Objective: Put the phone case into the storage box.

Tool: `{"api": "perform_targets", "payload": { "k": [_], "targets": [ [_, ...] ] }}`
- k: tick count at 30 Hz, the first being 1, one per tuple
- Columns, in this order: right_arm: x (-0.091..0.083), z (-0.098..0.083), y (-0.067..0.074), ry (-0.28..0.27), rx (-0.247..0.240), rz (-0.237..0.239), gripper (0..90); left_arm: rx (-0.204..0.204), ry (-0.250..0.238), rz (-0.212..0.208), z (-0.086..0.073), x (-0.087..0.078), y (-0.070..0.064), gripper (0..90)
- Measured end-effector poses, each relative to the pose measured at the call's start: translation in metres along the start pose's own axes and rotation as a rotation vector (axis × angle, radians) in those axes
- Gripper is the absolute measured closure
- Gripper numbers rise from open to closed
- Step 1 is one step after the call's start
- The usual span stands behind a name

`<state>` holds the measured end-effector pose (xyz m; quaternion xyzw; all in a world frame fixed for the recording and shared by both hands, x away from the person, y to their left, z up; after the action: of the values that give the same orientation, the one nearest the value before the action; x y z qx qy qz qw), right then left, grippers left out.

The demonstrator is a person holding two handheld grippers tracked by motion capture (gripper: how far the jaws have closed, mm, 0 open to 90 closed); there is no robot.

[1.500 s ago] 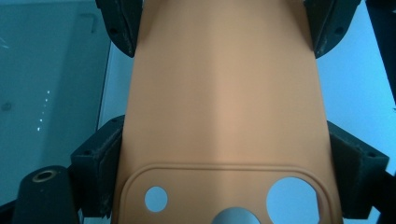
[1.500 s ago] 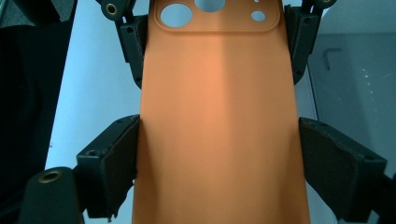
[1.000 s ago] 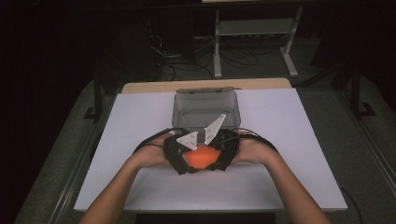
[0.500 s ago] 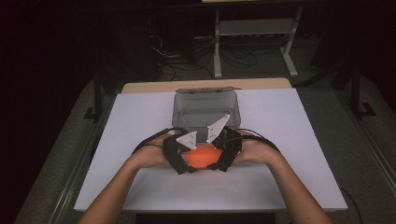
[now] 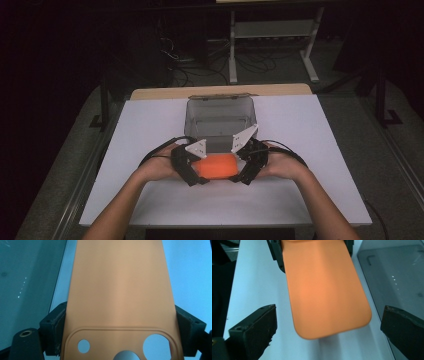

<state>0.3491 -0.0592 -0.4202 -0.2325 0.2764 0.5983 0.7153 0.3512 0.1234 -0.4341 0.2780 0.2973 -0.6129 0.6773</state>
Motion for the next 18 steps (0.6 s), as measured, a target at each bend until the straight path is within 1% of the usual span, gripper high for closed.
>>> {"api": "perform_targets", "payload": {
  "k": [3, 4, 5, 7, 9, 11, 14, 16, 17, 18],
  "targets": [
    [-0.002, -0.003, 0.001, -0.010, 0.003, -0.025, 0.3, -0.025, -0.007, 0.003, -0.001, 0.000, 0.000, 15.7],
    [-0.002, -0.004, 0.002, -0.016, 0.003, -0.044, 0.3, -0.027, -0.005, 0.007, -0.002, -0.001, 0.000, 15.7],
    [-0.003, -0.005, 0.002, -0.018, 0.004, -0.052, 0.2, -0.033, -0.006, 0.016, -0.002, 0.000, 0.000, 15.7],
    [-0.004, -0.007, 0.003, -0.024, 0.019, -0.057, 0.2, -0.053, -0.005, 0.025, -0.003, 0.000, 0.001, 15.7],
    [-0.005, -0.008, 0.003, -0.034, 0.038, -0.059, 0.2, -0.069, -0.004, 0.024, -0.005, 0.000, 0.001, 15.7],
    [-0.005, -0.011, 0.004, -0.046, 0.057, -0.081, 0.2, -0.085, -0.003, 0.024, -0.006, 0.000, 0.001, 15.7],
    [-0.006, -0.016, 0.004, -0.065, 0.078, -0.113, 0.2, -0.095, 0.001, 0.036, -0.008, 0.000, 0.001, 15.7],
    [-0.007, -0.019, 0.005, -0.086, 0.104, -0.128, 0.2, -0.102, -0.001, 0.040, -0.008, 0.000, 0.001, 15.7],
    [-0.008, -0.019, 0.005, -0.094, 0.109, -0.133, 0.1, -0.109, -0.001, 0.041, -0.008, 0.000, 0.001, 15.7],
    [-0.009, -0.021, 0.006, -0.106, 0.128, -0.150, 0.0, -0.114, -0.002, 0.040, -0.008, -0.001, 0.001, 15.6]
  ]
}}
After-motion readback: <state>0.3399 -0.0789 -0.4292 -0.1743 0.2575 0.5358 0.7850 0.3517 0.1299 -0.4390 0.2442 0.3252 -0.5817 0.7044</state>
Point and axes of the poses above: each handheld gripper's, and its own axes: x roughly forward along the jaws, z roughly out of its top, y roughly to its left, the point moved 4 cm from there along x, roughly forward along the jaws, and after that the axes turned 8 degrees about -y, right-handed, at the moved point
